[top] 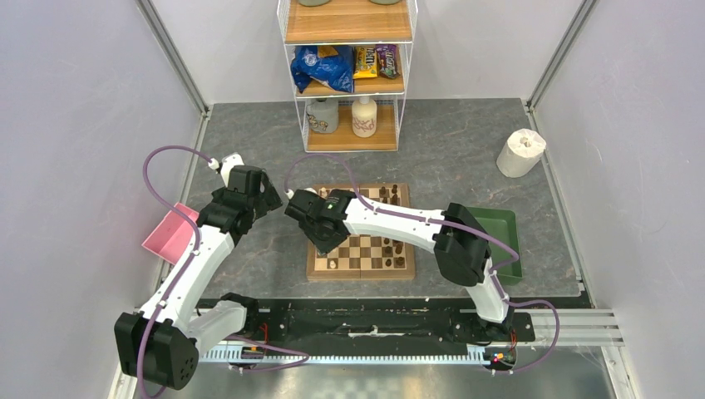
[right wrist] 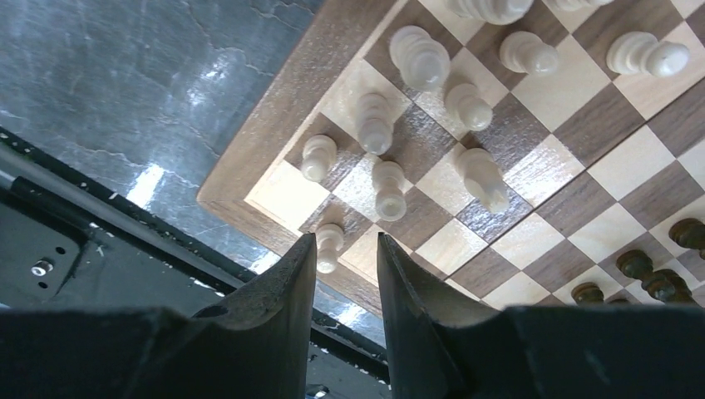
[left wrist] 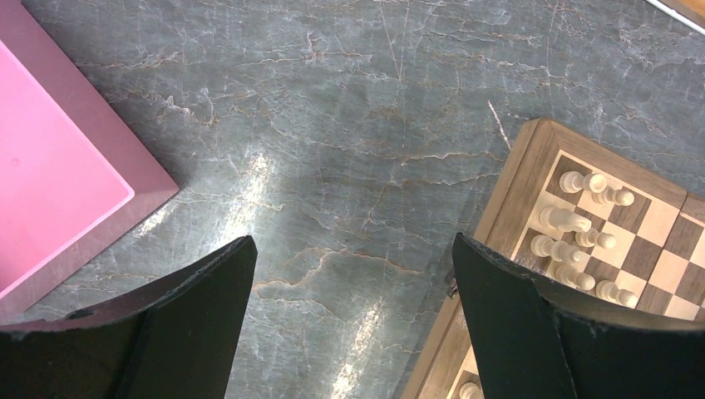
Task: Set up the chess pieces on the board
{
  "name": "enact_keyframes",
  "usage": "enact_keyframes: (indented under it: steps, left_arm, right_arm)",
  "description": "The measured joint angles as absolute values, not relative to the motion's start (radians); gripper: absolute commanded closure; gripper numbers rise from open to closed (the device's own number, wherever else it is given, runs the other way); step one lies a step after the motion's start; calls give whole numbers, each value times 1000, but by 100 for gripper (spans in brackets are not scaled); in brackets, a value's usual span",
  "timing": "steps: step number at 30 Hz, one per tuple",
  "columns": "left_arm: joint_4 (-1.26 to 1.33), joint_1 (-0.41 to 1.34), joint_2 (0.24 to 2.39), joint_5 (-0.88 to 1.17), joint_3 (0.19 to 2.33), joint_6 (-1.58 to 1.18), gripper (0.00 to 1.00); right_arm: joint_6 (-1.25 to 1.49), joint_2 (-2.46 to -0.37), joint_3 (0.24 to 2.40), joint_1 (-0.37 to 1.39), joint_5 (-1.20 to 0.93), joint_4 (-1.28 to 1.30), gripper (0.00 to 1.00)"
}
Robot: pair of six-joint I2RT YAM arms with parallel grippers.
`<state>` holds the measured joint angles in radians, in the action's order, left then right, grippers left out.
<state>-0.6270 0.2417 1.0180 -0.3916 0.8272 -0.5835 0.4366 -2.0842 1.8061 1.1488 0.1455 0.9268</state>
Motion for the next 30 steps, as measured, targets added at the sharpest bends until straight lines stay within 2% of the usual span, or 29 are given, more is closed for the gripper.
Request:
enact_keyframes:
  steps: [30]
  left_arm:
    - [-626,242,1025,-391,827,-583,5]
  right_arm:
    - [443,-2074,1774,1078,108,876,61]
